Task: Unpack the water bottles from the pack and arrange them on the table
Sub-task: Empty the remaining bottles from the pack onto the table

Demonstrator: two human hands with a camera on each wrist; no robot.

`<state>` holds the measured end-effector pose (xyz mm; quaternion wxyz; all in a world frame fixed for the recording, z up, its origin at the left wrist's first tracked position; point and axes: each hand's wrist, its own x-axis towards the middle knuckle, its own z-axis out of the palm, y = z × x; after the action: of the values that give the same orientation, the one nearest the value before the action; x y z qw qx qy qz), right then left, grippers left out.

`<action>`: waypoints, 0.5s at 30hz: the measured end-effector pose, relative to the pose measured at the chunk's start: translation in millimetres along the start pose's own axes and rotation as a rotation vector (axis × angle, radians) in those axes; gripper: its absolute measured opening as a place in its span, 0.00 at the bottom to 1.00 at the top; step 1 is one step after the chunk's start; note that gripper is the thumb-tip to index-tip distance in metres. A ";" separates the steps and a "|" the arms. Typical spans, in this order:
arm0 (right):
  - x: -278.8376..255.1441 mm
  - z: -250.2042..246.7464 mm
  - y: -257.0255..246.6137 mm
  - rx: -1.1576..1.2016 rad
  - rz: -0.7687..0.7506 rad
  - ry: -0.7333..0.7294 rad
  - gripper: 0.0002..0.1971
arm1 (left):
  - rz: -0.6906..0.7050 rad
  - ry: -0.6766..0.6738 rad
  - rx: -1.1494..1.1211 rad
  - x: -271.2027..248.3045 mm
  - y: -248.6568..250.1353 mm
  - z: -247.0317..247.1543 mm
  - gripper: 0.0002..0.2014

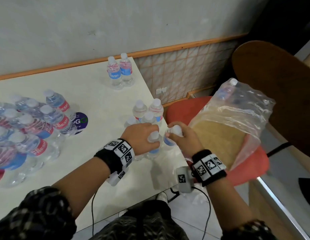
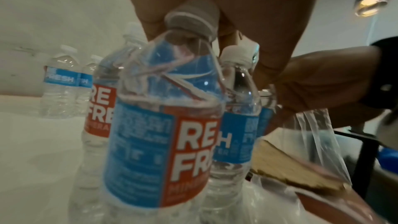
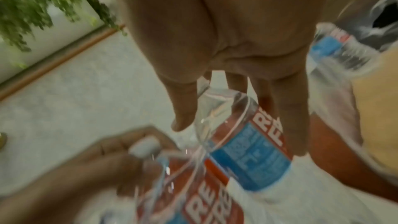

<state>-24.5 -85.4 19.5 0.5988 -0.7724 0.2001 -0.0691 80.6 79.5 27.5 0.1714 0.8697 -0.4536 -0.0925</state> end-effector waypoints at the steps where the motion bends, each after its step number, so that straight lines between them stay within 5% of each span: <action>1: 6.4 9.5 1.3 -0.031 -0.017 0.013 0.10 | 0.064 0.021 0.040 -0.6 0.0 1.9 0.17; 6: 28.8 27.3 2.1 0.076 0.084 -0.065 0.19 | 0.144 0.070 0.210 -0.3 -5.9 5.2 0.34; 13: 29.6 -3.5 2.3 -0.025 0.215 -0.187 0.25 | 0.234 0.016 0.114 14.0 1.5 14.5 0.32; 15: 27.2 -28.6 7.0 -0.019 0.322 -0.170 0.17 | 0.228 -0.002 0.082 10.7 -5.7 14.2 0.33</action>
<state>-11.3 -123.2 17.0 0.6095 -0.7390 0.2707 0.0950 86.5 70.7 12.1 0.1447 0.8187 -0.5530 -0.0546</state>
